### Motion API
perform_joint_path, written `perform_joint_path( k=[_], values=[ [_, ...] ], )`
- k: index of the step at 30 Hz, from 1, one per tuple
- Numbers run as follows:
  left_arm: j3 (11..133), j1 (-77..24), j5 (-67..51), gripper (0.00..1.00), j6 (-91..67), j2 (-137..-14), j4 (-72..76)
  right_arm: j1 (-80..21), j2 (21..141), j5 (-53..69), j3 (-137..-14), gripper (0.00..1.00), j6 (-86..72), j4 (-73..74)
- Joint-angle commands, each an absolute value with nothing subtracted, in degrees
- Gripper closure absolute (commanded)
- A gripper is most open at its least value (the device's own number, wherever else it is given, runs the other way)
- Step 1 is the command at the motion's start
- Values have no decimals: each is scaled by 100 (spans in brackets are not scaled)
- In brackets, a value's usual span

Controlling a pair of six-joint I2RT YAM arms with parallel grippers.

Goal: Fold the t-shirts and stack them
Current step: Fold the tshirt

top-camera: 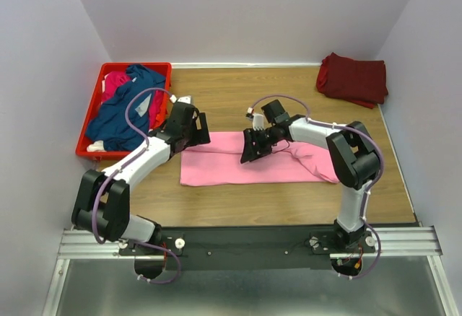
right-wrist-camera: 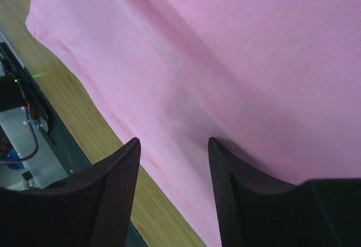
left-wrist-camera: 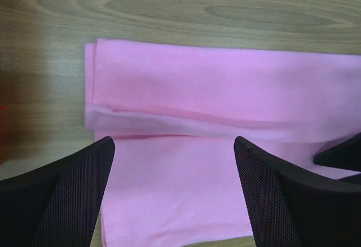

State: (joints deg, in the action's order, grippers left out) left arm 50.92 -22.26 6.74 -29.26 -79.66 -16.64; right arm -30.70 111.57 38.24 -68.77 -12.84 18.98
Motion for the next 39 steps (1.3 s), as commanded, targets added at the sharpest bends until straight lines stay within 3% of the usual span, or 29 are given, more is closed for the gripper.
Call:
perform_joint_path(
  k=[1,8,15,39],
  values=[
    [5396,-2268,633,7,-3041,-8235,-1460,-3120,10688,3612,-6960,42,-1274,1872],
    [6020,-2259,598,7,-2743,-9227,-1432,-3120,10503,3516,-7198,41,-1441,1863],
    [6723,-2337,396,7,-2479,-10282,-2478,-3120,10002,2612,-6786,41,-1512,1863],
    [5318,-2760,571,7,-3120,-9360,-2321,-2716,8412,229,-5327,42,-2276,1872]
  ],
)
